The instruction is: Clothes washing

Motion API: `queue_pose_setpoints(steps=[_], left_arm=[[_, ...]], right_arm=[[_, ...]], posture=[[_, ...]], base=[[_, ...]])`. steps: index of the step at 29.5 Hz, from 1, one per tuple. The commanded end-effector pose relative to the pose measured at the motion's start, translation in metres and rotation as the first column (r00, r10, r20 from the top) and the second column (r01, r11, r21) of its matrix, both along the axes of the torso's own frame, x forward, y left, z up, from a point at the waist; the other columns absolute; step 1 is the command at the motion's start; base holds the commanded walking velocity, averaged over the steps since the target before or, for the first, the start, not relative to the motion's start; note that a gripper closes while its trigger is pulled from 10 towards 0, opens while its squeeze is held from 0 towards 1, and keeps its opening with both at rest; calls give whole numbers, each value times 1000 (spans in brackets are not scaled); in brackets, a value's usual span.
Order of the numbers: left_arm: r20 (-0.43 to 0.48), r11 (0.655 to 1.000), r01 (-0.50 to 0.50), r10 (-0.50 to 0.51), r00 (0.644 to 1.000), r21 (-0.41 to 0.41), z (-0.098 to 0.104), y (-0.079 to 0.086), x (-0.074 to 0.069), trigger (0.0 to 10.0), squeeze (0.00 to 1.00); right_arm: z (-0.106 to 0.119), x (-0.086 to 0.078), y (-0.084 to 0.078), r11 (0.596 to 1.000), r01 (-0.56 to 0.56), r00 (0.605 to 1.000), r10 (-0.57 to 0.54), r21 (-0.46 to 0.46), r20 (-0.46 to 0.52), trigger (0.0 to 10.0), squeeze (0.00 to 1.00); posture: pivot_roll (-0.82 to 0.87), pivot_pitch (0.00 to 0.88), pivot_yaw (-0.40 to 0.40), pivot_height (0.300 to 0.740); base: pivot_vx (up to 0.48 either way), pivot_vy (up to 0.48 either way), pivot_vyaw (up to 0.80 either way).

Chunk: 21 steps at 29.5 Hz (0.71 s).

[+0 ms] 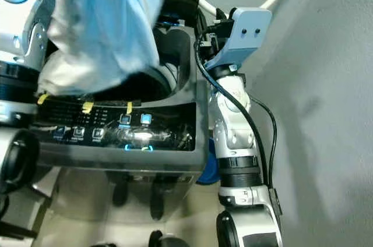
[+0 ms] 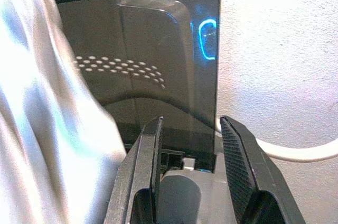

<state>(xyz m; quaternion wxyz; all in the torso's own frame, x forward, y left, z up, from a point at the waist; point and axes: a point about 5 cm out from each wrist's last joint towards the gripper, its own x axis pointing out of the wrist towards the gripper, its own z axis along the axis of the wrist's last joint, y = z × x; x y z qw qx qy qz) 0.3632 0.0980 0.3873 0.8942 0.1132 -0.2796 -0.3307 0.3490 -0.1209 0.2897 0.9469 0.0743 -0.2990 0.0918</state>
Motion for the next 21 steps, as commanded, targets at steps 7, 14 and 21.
queue_pose_setpoints(steps=[7,14,21], left_arm=[[-235,994,10,-36,971,-111,-44,12,-21,10000,529],[-229,954,-227,181,957,-196,-51,39,-29,10000,1000],[-242,924,-355,314,918,-146,-52,53,-44,10000,1000]], right_arm=[[-6,-2,-4,1000,8,1000,-8,-2,-16,10000,0],[-6,-1,1,1000,-8,1000,8,-1,-20,10000,0],[-7,0,1,1000,-6,1000,6,-5,-25,10000,0]], posture=[[99,111,-46,740],[106,105,-52,740],[109,101,-52,740]], base=[[0,0,0],[0,0,0],[0,0,0]])
